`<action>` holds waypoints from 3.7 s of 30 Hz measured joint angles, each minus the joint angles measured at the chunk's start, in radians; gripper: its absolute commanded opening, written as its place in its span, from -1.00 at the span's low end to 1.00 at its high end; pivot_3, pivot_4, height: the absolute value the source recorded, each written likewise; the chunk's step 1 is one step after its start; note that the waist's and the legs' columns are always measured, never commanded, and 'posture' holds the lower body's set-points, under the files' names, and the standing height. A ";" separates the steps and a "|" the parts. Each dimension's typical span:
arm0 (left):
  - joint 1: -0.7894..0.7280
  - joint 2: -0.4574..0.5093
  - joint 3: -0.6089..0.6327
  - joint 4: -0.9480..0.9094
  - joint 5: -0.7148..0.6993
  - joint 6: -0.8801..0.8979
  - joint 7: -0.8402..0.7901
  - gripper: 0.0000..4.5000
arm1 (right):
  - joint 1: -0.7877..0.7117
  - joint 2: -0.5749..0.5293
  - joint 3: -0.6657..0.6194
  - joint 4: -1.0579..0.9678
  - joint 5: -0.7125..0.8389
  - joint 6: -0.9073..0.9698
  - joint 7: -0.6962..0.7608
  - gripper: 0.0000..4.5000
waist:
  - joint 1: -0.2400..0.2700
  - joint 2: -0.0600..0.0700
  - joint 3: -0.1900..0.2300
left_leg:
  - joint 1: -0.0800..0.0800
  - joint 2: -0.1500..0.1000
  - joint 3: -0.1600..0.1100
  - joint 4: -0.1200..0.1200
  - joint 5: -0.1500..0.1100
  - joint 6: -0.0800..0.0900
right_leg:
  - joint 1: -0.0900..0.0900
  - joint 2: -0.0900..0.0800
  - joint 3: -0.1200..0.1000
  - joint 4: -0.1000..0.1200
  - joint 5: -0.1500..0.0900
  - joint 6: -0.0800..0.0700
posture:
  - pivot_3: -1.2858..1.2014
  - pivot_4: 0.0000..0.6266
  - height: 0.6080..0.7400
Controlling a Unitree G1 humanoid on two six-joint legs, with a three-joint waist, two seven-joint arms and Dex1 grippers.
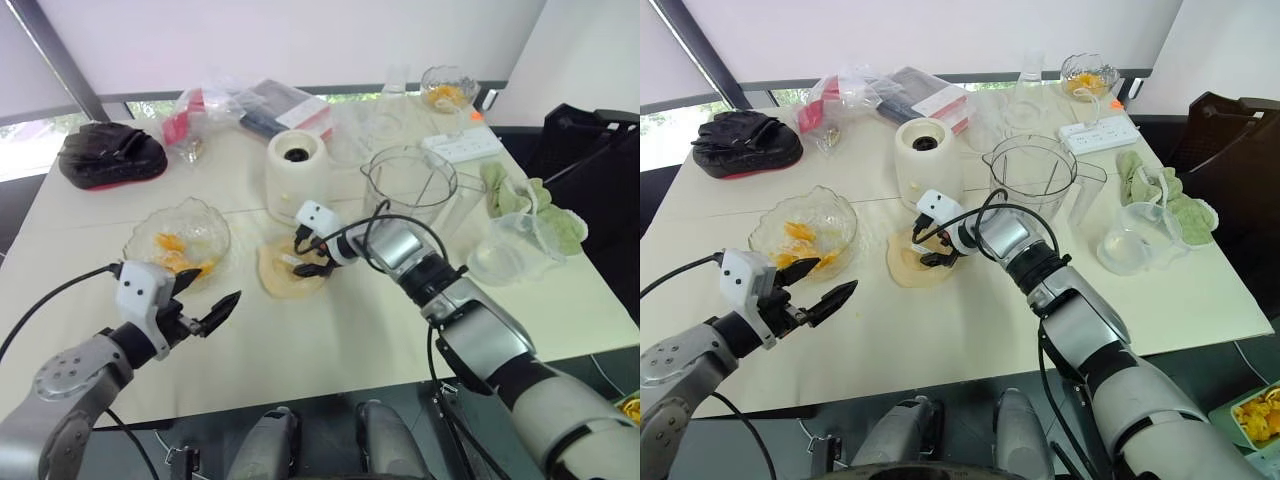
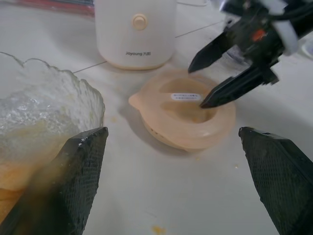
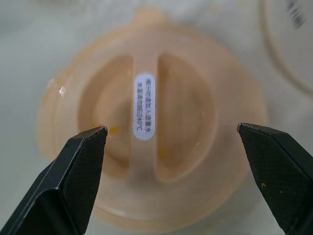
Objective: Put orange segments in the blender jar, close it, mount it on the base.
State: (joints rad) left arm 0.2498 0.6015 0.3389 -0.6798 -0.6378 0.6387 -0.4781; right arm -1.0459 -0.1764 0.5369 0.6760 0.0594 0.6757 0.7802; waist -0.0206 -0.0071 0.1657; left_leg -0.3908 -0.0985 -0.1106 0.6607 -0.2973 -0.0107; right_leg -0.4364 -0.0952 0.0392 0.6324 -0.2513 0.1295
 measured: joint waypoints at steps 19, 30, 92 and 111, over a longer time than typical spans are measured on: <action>-0.133 0.080 0.059 0.119 0.029 -0.012 -0.003 1.00 | 0.103 -0.035 -0.336 -0.557 0.148 0.173 0.032 0.99 | 0.007 0.000 0.000 | 0.000 0.002 -0.002 0.000 0.000 0.000 | 0.000 0.002 -0.001 0.000 0.000 -0.001 | 0.03 -0.52 1.00; -0.402 0.444 -0.012 0.543 0.098 -0.021 -0.341 1.00 | 0.540 -0.096 -0.456 -0.959 0.259 -0.033 -0.013 0.99 | -0.001 0.001 0.000 | 0.000 0.003 0.002 -0.001 0.001 -0.002 | -0.004 0.002 -0.004 0.004 0.001 -0.002 | 0.03 -0.52 1.00; -1.344 0.090 -0.638 2.001 1.001 -0.627 -0.669 0.47 | 0.682 -0.231 -0.476 -1.124 0.433 0.095 -0.254 1.00 | 0.006 -0.007 -0.001 | -0.001 0.001 0.002 0.008 0.001 0.000 | -0.005 0.001 -0.007 0.018 0.002 -0.002 | 0.03 -0.52 1.00; -1.337 0.075 -0.614 2.004 0.995 -0.627 -0.672 -0.98 | 0.680 -0.235 -0.474 -1.122 0.433 0.097 -0.268 1.00 | 0.003 -0.007 -0.001 | -0.001 0.001 0.002 0.008 0.001 0.000 | -0.005 0.001 -0.007 0.018 0.002 -0.002 | 0.03 -0.52 1.00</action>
State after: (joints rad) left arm -1.0868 0.6763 -0.2749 1.3241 0.3571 0.0112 -1.1502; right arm -0.3657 -0.4114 0.0629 -0.4459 0.4925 0.7728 0.5125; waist -0.0175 -0.0141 0.1644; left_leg -0.3917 -0.0978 -0.1082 0.6689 -0.2964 -0.0107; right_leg -0.4418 -0.0942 0.0322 0.6503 -0.2494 0.1273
